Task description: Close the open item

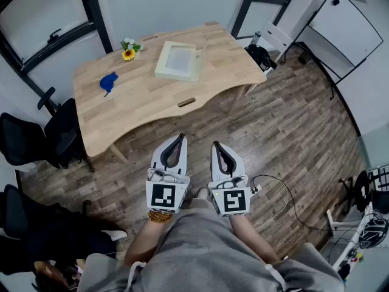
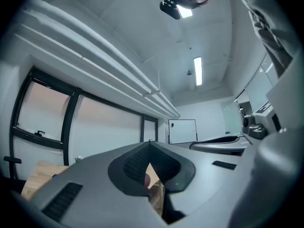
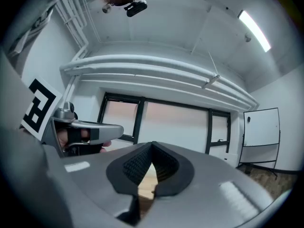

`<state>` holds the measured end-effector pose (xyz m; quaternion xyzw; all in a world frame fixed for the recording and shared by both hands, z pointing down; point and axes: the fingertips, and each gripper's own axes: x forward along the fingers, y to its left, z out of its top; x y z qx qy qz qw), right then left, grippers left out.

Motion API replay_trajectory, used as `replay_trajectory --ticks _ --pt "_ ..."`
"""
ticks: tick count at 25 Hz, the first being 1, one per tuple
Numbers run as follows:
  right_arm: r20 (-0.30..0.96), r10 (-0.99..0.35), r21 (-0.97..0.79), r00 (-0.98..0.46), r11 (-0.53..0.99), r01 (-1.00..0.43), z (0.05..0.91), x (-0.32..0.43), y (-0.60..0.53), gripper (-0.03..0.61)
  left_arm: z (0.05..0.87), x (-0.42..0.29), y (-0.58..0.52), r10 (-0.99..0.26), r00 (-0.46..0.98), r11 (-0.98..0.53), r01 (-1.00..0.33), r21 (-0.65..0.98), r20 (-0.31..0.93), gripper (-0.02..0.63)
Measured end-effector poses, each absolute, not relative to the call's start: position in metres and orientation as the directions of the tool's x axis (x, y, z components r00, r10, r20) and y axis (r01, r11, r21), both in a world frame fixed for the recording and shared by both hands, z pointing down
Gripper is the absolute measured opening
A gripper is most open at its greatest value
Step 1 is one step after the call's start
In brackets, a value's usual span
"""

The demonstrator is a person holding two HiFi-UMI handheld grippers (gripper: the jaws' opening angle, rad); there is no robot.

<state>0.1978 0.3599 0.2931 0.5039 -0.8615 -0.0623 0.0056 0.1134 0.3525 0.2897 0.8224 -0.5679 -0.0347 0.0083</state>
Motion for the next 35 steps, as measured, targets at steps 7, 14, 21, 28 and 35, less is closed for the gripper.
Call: replay_trajectory --ticks 7,14,21,28,35 --pt "-0.056 -0.904 0.082 -0.425 0.420 -0.904 0.294 0.181 0.356 0.011 0.288 0.087 0.354 -0.927 0.372 -0.374 -0.926 0.044 -0.056 0.008" --pt "-0.033 -0.909 0.081 -0.415 0.411 -0.908 0.300 0.162 0.357 0.012 0.295 0.065 0.355 -0.923 0.382 -0.384 -0.922 0.044 -0.050 0.008" --pt "0.002 -0.912 0.075 -0.410 0.409 -0.910 0.319 0.166 0.332 0.012 0.306 0.063 0.331 -0.925 0.379 -0.380 -0.924 0.032 -0.040 0.008" --pt "-0.006 -0.901 0.055 -0.434 0.433 -0.900 0.317 0.167 0.281 0.012 0.308 0.056 0.294 -0.937 0.349 -0.349 -0.937 0.007 -0.015 0.008" --pt "0.007 -0.891 0.034 -0.454 0.454 -0.890 0.330 0.175 0.231 0.011 0.318 0.050 0.248 -0.950 0.313 -0.314 -0.949 -0.020 0.016 0.008"
